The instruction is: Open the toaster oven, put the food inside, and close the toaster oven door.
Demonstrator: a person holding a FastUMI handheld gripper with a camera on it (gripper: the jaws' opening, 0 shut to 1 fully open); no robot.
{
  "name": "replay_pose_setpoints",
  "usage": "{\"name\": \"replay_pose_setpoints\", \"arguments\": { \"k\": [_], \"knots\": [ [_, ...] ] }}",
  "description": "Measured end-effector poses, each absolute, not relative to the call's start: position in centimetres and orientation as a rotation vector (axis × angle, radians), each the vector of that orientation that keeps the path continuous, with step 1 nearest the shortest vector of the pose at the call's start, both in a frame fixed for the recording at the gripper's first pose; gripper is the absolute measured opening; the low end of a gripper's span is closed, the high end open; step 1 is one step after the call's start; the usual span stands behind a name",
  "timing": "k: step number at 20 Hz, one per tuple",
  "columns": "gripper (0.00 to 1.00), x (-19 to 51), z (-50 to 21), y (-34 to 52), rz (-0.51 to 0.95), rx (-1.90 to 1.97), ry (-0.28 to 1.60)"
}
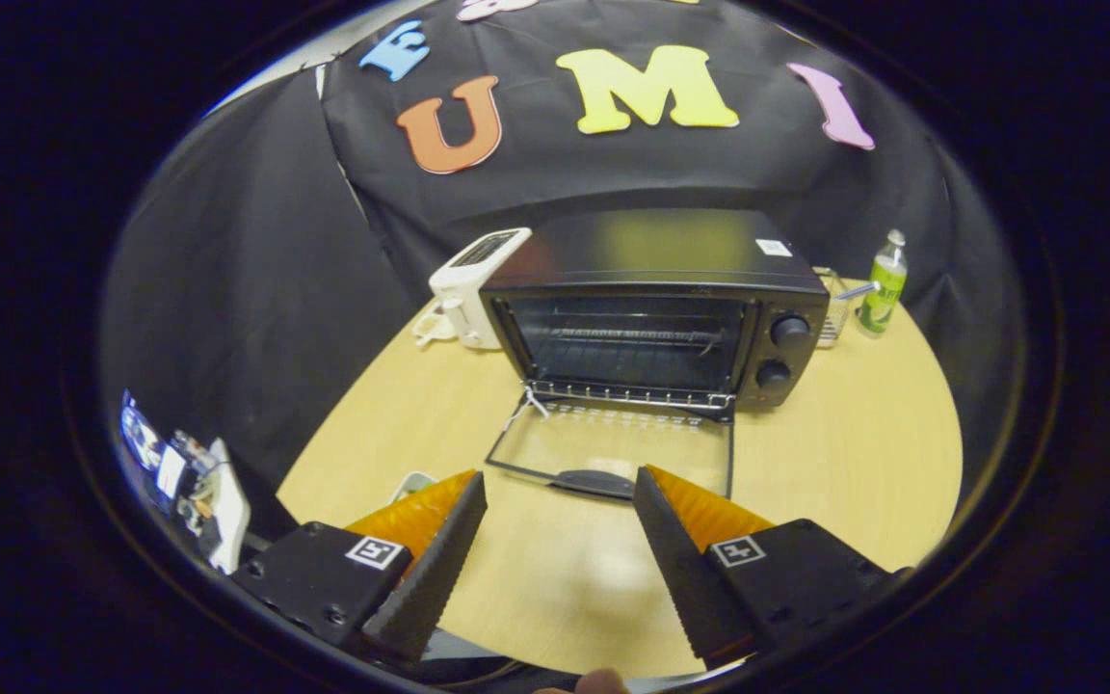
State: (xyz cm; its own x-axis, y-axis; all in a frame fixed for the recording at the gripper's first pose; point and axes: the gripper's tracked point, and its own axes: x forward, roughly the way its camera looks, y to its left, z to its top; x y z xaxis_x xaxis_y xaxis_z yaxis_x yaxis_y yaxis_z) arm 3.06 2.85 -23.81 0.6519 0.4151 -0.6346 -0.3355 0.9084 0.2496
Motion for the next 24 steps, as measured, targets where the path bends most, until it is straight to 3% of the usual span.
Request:
{"name": "replay_pose_setpoints", "arguments": {
  "k": [6, 15, 18, 24],
  "knots": [
    [1.00, 0.0, -23.3, 5.7, 0.531, 0.352, 0.934],
    [0.99, -3.7, -30.6, 13.5, 0.618, 0.554, 1.244],
    [0.96, -4.2, -32.9, 15.4, 0.621, 0.582, 1.302],
    [0.73, -3.8, -35.0, 16.8, 0.615, 0.580, 1.345]
  ]
}}
